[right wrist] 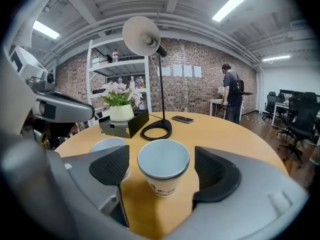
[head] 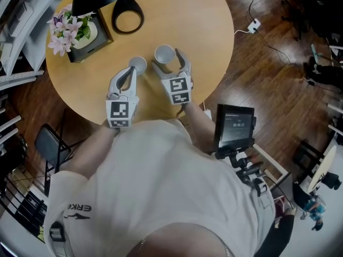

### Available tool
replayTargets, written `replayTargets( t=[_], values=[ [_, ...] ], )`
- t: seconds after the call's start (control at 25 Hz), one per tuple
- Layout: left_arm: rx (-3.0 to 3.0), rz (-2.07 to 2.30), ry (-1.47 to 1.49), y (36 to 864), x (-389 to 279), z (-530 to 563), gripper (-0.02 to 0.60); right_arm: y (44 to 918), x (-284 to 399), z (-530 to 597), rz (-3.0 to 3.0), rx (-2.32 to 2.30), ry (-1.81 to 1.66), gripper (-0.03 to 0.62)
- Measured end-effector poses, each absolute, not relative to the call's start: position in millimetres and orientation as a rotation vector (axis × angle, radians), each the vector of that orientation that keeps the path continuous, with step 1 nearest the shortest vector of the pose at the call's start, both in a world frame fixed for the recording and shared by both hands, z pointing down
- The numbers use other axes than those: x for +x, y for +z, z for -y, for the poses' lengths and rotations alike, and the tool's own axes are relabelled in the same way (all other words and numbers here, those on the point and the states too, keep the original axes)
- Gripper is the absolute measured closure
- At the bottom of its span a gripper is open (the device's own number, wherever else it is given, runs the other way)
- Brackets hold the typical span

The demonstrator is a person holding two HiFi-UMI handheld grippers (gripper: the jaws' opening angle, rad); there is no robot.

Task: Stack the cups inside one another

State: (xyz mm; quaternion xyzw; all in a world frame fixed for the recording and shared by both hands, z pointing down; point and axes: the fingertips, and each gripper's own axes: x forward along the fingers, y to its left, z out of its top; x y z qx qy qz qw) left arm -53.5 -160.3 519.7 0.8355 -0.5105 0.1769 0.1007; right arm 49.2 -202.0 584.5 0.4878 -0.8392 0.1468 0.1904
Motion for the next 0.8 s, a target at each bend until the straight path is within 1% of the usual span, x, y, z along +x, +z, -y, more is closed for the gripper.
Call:
replayTargets(
  t=[0.16,0.32,0.4,0.48,0.8],
  values=[
    [2.477,1.506,0.503,521,-53,168,0.58,573,53,211,2.364,1.409,0.379,0.174],
    [2.505,1.517,0.456,504,-53,154,0.58,538,62,196,2.375,1.511,0.366,0.206],
    [2.518,1.527,0.422,495,-56,150,0.58,518,66,189,2.38,1.563,0.347,0.252],
    [2.535,1.531,0.395,488,-58,149,0.58,497,66,184,2.41,1.599,0.339,0.312],
    [2.586,1.524,0.271,463,-69,129,0.58,429,49,149,2.471,1.694,0.243,0.484]
  ],
)
